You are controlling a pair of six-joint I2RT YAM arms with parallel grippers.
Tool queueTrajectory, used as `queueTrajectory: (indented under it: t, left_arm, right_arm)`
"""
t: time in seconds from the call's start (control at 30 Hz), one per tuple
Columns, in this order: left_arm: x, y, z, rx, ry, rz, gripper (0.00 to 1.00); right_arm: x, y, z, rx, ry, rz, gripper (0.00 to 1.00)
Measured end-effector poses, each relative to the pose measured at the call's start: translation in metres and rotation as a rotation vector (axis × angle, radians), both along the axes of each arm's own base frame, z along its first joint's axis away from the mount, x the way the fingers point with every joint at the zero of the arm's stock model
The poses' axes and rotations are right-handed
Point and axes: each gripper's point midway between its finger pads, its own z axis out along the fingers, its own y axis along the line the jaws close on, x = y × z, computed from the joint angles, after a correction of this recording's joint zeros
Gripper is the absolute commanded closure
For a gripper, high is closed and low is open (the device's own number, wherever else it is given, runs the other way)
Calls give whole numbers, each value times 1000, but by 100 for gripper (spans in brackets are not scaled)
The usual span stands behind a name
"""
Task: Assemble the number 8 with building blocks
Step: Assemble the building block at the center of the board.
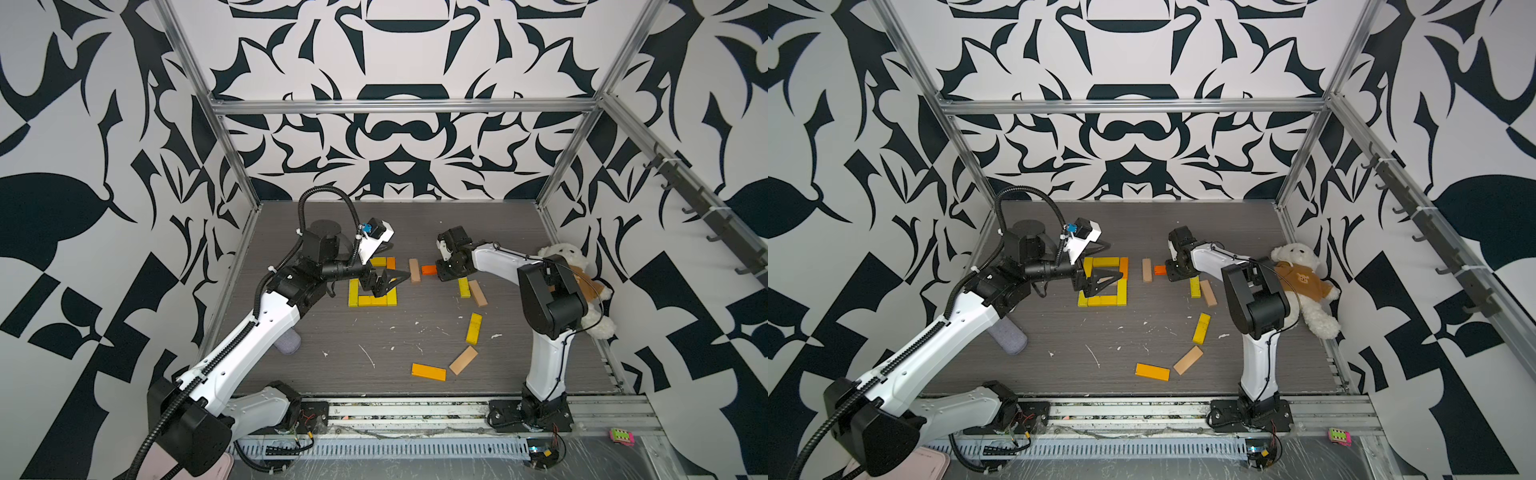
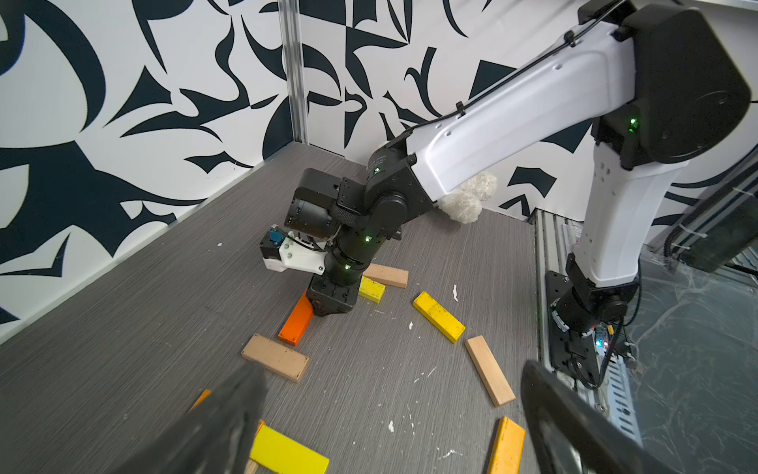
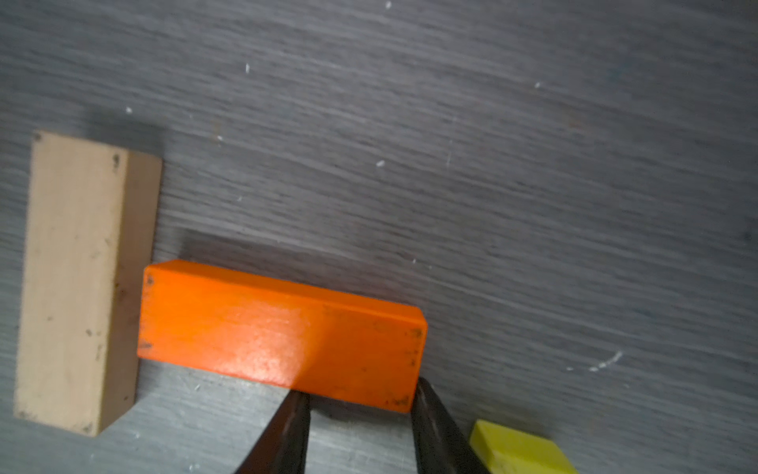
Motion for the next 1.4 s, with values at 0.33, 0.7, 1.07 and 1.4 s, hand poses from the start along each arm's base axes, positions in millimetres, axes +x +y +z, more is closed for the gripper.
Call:
queueTrajectory:
  t: [0.33, 0.7, 1.07, 1.4]
  left_arm:
    - [0, 0, 0, 0, 1, -3, 1]
    - [0, 0, -1, 0, 3, -4, 1]
    - [0, -1, -2, 3, 9, -7, 1]
    - [0, -1, -3, 3, 10, -7, 1]
  right_arm:
    - [8, 4, 2, 14, -13, -5, 50]
    - [13, 8, 2, 21, -19, 12, 37]
    - [17, 12, 3, 31, -23, 20, 33]
    - [20, 14, 3, 45, -28, 13, 38]
